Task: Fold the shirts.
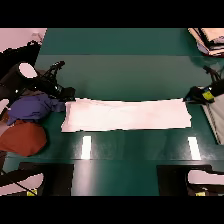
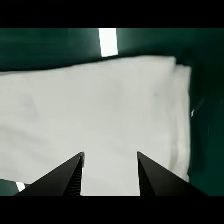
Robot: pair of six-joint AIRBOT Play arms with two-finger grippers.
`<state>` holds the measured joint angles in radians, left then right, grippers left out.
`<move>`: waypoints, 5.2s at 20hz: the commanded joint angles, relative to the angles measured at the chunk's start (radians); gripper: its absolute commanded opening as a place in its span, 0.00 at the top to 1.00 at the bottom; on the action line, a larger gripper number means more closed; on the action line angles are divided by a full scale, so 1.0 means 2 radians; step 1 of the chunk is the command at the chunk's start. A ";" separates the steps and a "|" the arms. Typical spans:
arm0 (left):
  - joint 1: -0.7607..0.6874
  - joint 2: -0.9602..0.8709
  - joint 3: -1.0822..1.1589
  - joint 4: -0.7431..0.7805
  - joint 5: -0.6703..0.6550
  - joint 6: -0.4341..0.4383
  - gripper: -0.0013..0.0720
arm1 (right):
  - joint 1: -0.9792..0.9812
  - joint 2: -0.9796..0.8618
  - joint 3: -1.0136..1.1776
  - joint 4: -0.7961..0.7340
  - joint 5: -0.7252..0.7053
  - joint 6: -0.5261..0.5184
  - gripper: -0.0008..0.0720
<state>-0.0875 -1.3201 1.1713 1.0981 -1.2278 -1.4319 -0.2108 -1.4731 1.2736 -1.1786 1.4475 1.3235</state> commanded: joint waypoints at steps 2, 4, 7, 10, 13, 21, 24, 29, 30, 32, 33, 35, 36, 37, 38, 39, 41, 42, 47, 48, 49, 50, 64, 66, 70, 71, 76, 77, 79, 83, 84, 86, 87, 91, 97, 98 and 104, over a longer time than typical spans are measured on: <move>0.000 -0.001 0.005 -0.042 -0.011 0.000 0.95 | -0.096 0.015 -0.075 0.005 -0.007 -0.040 0.20; -0.008 -0.001 0.005 -0.050 -0.004 0.000 0.95 | -0.133 0.002 -0.102 0.027 -0.008 -0.046 0.07; -0.042 -0.001 0.005 -0.050 0.026 0.000 0.95 | -0.149 -0.032 -0.125 0.089 -0.008 -0.076 0.10; -0.084 -0.003 0.005 -0.050 0.070 0.000 0.95 | -0.120 -0.057 -0.129 0.122 -0.018 -0.087 0.14; -0.129 -0.022 0.007 -0.056 0.117 -0.010 0.95 | -0.082 -0.063 -0.129 0.121 -0.048 -0.089 0.67; -0.240 -0.162 0.110 -0.067 0.134 -0.011 0.95 | -0.015 -0.006 -0.050 0.128 0.030 -0.090 0.97; -0.263 -0.206 0.139 -0.067 0.134 -0.018 0.95 | 0.025 0.052 0.006 0.169 0.039 -0.068 0.97; -0.271 -0.235 0.144 -0.086 0.139 -0.019 0.95 | 0.111 0.105 0.079 0.237 0.030 -0.028 0.97; -0.271 -0.238 0.144 -0.086 0.139 -0.019 0.95 | 0.130 0.109 0.089 0.252 0.025 -0.028 0.97; -0.271 -0.241 0.144 -0.086 0.144 -0.019 0.95 | 0.165 0.113 0.102 0.266 0.010 -0.020 0.97; -0.271 -0.241 0.144 -0.086 0.150 -0.019 0.95 | 0.185 0.113 0.107 0.266 0.004 -0.020 0.97; -0.271 -0.241 0.144 -0.085 0.160 -0.019 0.95 | 0.220 0.113 0.108 0.266 -0.013 -0.020 0.97; -0.271 -0.241 0.145 -0.085 0.161 -0.018 0.95 | 0.237 0.112 0.108 0.266 -0.021 -0.021 0.97; -0.270 -0.241 0.148 -0.085 0.156 -0.017 0.95 | 0.251 0.112 0.108 0.266 -0.030 -0.021 0.97; -0.264 -0.241 0.156 -0.083 0.143 -0.017 0.95 | 0.266 0.112 0.108 0.266 -0.040 -0.021 0.97; -0.257 -0.239 0.165 -0.079 0.130 -0.018 0.95 | 0.278 0.112 0.108 0.266 -0.047 -0.025 0.97; -0.230 -0.221 0.179 -0.064 0.108 -0.018 0.95 | 0.304 0.112 0.108 0.266 -0.059 -0.026 0.97; -0.211 -0.203 0.181 -0.047 0.105 -0.018 0.95 | 0.318 0.111 0.108 0.266 -0.066 -0.027 0.97; -0.082 -0.084 0.185 0.032 0.066 -0.017 0.95 | 0.413 0.075 0.108 0.267 -0.140 -0.036 0.97; -0.052 -0.058 0.185 0.046 0.058 -0.017 0.95 | 0.440 0.059 0.108 0.267 -0.163 -0.044 0.97; -0.026 -0.034 0.185 0.060 0.053 -0.017 0.95 | 0.465 0.042 0.108 0.267 -0.186 -0.050 0.96; -0.003 -0.013 0.185 0.073 0.050 -0.017 0.95 | 0.492 0.023 0.109 0.267 -0.215 -0.051 0.96; 0.081 0.051 0.185 0.077 -0.019 -0.017 0.95 | 0.529 -0.184 0.285 0.180 -0.072 -0.023 0.57; 0.081 0.051 0.185 0.077 -0.028 -0.013 0.95 | 0.500 -0.167 0.285 0.112 -0.035 0.001 0.57; 0.081 0.051 0.185 0.077 -0.035 -0.013 0.95 | 0.434 -0.108 0.214 0.078 -0.036 0.015 0.57; 0.081 0.051 0.185 0.077 -0.035 -0.013 0.95 | 0.415 -0.087 0.172 0.078 -0.051 0.015 0.57; 0.081 0.051 0.185 0.075 -0.031 -0.013 0.95 | 0.334 -0.006 -0.034 0.115 -0.182 0.025 0.06; 0.081 0.051 0.185 0.073 -0.027 -0.013 0.95 | 0.324 -0.005 -0.061 0.144 -0.199 0.024 0.06; 0.081 0.051 0.185 0.070 -0.022 -0.013 0.95 | 0.317 -0.019 -0.096 0.191 -0.218 0.018 0.06; 0.081 0.051 0.185 0.062 -0.018 -0.012 0.95 | 0.340 -0.089 -0.094 0.301 -0.212 -0.027 0.10; 0.081 0.051 0.185 0.062 -0.018 -0.008 0.95 | 0.352 -0.105 -0.084 0.323 -0.209 -0.040 0.11; 0.081 0.051 0.185 0.062 -0.019 -0.004 0.95 | 0.378 -0.132 -0.056 0.356 -0.208 -0.055 0.28; 0.081 0.051 0.185 0.060 -0.019 -0.004 0.95 | 0.391 -0.142 -0.040 0.356 -0.208 -0.057 0.43; 0.076 0.051 0.185 0.025 -0.014 -0.004 0.95 | 0.415 -0.157 0.012 0.347 -0.209 -0.070 0.96; -0.017 0.051 0.185 0.027 -0.005 -0.004 0.95 | 0.309 -0.094 0.038 0.310 -0.183 -0.067 0.97; -0.033 0.051 0.185 0.026 -0.001 -0.004 0.95 | 0.277 -0.074 0.038 0.290 -0.175 -0.066 0.97; -0.106 0.051 0.185 0.026 0.033 -0.005 0.95 | 0.024 0.038 0.038 0.195 -0.154 -0.041 0.97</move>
<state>-0.2356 -1.2182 1.5406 1.1515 -1.1999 -1.4399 0.0490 -1.4845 1.3476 -0.7139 1.1213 1.2259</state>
